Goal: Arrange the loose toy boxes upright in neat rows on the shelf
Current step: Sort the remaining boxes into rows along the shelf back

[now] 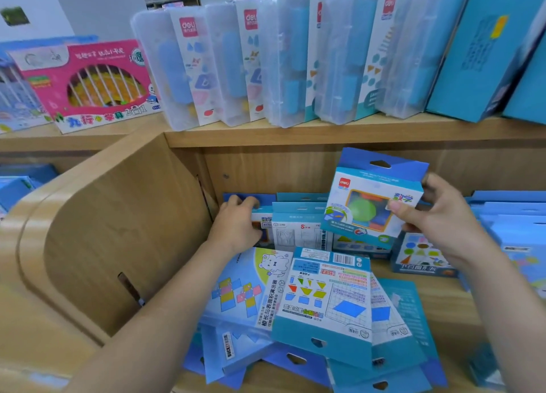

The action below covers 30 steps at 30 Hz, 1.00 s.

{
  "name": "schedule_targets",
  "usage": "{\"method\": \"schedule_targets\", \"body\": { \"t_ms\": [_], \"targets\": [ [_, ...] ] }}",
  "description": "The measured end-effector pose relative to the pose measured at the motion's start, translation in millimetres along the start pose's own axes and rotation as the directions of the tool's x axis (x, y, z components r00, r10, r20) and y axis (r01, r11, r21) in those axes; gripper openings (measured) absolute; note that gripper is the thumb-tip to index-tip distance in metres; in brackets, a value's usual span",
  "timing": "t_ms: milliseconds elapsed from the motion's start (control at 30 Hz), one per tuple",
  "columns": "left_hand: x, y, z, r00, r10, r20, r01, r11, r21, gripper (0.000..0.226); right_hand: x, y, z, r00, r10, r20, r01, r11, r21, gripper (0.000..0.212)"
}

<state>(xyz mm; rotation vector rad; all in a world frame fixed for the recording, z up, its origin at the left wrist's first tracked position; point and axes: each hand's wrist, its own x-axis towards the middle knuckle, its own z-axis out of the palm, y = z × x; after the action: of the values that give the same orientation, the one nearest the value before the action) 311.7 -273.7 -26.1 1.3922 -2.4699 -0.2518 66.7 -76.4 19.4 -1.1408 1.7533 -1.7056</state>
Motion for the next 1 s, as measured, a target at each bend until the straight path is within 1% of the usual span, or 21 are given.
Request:
{"method": "schedule_targets", "body": {
  "t_ms": [33, 67, 133, 167, 200, 233, 300, 367, 467, 600, 767, 833, 900, 933, 967, 1000],
  "targets": [
    [-1, 5, -3, 1.000, 0.002, -0.016, -0.002, 1.000, 0.006, 0.063, -1, 2, -5, 0.999, 0.006, -0.035, -0.005, 1.000, 0.027, 0.028],
    [-4, 11, -6, 0.998, 0.032, -0.061, -0.031, 0.999, 0.021, 0.063, -2, 4, -10, 0.997, 0.013, -0.073, -0.009, 0.998, 0.059, 0.026],
    [-9, 25, -10, 0.972, 0.184, -0.145, -0.180, 0.983, 0.042, 0.061, -3, 6, -20, 0.988, 0.038, -0.148, -0.019, 0.992, 0.126, 0.023],
    [-11, 33, -10, 0.950, 0.275, -0.144, -0.271, 0.961, 0.052, 0.061, -4, 8, -25, 0.982, 0.055, -0.178, -0.027, 0.987, 0.156, 0.022],
    [-11, 39, -9, 0.932, 0.345, -0.112, -0.337, 0.938, 0.085, 0.062, -5, 9, -29, 0.977, 0.074, -0.201, -0.035, 0.981, 0.191, 0.021],
    [-9, 45, -7, 0.922, 0.380, -0.068, -0.369, 0.919, 0.137, 0.065, -5, 10, -32, 0.971, 0.094, -0.222, -0.042, 0.972, 0.229, 0.022],
    [-1, 51, -1, 0.926, 0.377, 0.000, -0.366, 0.899, 0.241, 0.071, -6, 11, -36, 0.957, 0.127, -0.261, -0.050, 0.957, 0.284, 0.024],
    [3, 55, 3, 0.932, 0.362, 0.023, -0.352, 0.888, 0.296, 0.071, -4, 9, -38, 0.948, 0.132, -0.289, -0.047, 0.958, 0.284, 0.023],
    [5, 58, 6, 0.929, 0.370, 0.019, -0.360, 0.891, 0.276, 0.066, -3, 7, -41, 0.949, 0.106, -0.297, -0.040, 0.975, 0.220, 0.022],
    [6, 63, 8, 0.924, 0.382, 0.009, -0.372, 0.893, 0.253, 0.065, -4, 6, -41, 0.957, 0.108, -0.271, -0.040, 0.969, 0.244, 0.022],
    [7, 63, 8, 0.923, 0.385, 0.016, -0.375, 0.888, 0.265, 0.066, -8, 4, -31, 0.973, 0.111, -0.202, -0.067, 0.975, 0.213, 0.019],
    [6, 66, 5, 0.927, 0.374, 0.023, -0.368, 0.897, 0.243, 0.068, -8, 2, -27, 0.979, 0.117, -0.167, -0.077, 0.971, 0.225, 0.019],
    [5, 68, -1, 0.931, 0.364, 0.021, -0.360, 0.909, 0.208, 0.064, -8, 1, -24, 0.984, 0.123, -0.129, -0.089, 0.967, 0.240, 0.018],
    [3, 69, -6, 0.926, 0.376, -0.023, -0.367, 0.914, 0.170, 0.056, -7, 0, -22, 0.986, 0.125, -0.113, -0.093, 0.964, 0.249, 0.017],
    [0, 70, -10, 0.917, 0.384, -0.106, -0.376, 0.922, 0.090, 0.044, -7, 0, -20, 0.987, 0.125, -0.102, -0.095, 0.962, 0.255, 0.018],
    [-3, 71, -16, 0.912, 0.365, -0.189, -0.377, 0.926, -0.033, 0.032, -7, 0, -18, 0.988, 0.121, -0.094, -0.093, 0.962, 0.257, 0.018]
  ]
}}
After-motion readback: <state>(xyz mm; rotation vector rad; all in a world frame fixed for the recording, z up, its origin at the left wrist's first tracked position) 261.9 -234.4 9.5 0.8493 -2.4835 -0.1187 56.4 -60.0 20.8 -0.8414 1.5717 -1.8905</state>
